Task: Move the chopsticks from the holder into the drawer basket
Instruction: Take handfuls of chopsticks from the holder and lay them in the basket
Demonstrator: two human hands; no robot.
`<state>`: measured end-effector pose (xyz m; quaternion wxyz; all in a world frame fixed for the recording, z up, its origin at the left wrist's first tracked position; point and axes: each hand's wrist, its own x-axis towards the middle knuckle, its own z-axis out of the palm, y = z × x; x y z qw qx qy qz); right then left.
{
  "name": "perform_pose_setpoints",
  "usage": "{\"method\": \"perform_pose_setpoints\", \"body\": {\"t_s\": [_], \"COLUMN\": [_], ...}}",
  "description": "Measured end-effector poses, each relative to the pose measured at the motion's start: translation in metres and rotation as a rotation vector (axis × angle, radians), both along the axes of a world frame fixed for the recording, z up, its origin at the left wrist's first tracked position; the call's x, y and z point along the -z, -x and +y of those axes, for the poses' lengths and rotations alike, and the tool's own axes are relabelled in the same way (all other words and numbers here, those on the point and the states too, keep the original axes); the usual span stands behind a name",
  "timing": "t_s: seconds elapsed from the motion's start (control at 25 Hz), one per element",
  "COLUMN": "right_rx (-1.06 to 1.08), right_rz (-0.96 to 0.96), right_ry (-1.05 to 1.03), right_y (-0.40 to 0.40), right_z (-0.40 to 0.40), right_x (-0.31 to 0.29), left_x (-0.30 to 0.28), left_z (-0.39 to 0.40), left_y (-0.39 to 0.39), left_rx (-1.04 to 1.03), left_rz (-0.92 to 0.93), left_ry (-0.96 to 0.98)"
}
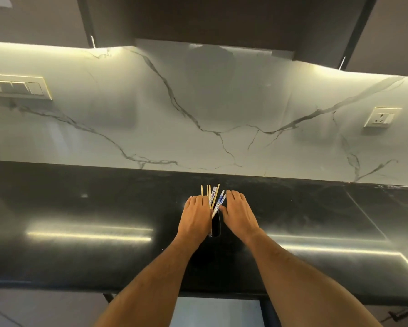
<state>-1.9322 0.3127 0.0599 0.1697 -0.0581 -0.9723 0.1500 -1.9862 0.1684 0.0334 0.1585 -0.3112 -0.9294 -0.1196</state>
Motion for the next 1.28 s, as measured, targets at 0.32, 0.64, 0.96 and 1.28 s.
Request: {"method": "perform_pose_setpoints", "body": {"t_s": [0.32,0.64,0.96,1.28], "right_rx": [0.182,0.184,0.200,0.242], "right_rz": [-0.059,0.106,0.105,0.074], "right_ry": [0.343,0.556,0.649,0.592], "right_y": [0.049,0.065,0.071,0.080], "right_z": [0.008,-0.006,-0.005,-0.013], "right_x": [0.021,0.029,0.023,0.020], "left_x": [0.018,0.027,0.027,0.021], "left_z": [0.022,0.026,0.027,0.019], "left_y": [0.035,0.038,0.039,0.030], "left_rx": [0.006,0.019,0.047,0.013], "left_rz": [-0.012,-0.048,-0.239,-0.155], "left_ry": [-0.012,-0.080,-0.275,-0.355]}}
